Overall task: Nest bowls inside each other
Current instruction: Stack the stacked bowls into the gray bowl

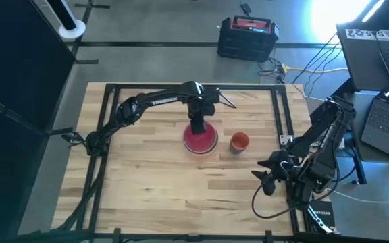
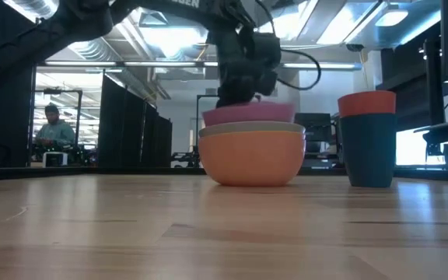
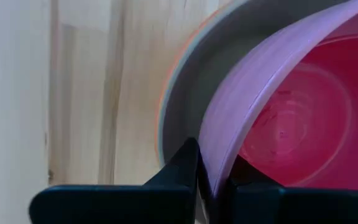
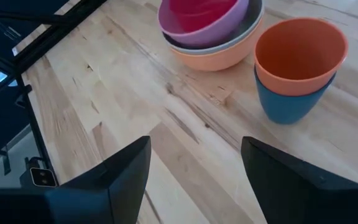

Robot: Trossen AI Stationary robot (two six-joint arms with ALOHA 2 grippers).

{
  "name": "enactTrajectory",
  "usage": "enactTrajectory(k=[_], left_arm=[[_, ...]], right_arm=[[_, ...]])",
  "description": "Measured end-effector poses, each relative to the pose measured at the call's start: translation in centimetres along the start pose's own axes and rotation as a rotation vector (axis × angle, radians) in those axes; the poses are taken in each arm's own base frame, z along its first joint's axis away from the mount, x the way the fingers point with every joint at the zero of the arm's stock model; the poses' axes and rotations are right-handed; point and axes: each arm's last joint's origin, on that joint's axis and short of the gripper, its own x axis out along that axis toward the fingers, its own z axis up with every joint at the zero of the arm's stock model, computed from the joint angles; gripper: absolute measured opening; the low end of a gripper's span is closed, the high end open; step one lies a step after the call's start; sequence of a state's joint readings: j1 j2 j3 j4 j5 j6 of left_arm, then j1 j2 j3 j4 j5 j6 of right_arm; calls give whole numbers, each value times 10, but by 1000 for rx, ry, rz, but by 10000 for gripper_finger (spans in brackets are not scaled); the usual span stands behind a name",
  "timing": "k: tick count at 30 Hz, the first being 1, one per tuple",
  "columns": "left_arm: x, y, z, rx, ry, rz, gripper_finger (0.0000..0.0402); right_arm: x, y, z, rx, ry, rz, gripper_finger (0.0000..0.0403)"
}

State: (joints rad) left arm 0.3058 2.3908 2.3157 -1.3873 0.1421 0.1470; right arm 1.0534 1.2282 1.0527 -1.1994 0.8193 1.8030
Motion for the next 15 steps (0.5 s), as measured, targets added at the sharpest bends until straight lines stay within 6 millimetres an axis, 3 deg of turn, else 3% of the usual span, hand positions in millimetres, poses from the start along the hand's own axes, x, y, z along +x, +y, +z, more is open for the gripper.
enactTrajectory(k=[6,15], left_arm=[[17,2,-2,35,74,-14,1],[15,0,-2,52,70,-55,89]], right_arm=[[0,0,0,-1,7,-2,236],[0,-1,-2,-7,69,-19,237]])
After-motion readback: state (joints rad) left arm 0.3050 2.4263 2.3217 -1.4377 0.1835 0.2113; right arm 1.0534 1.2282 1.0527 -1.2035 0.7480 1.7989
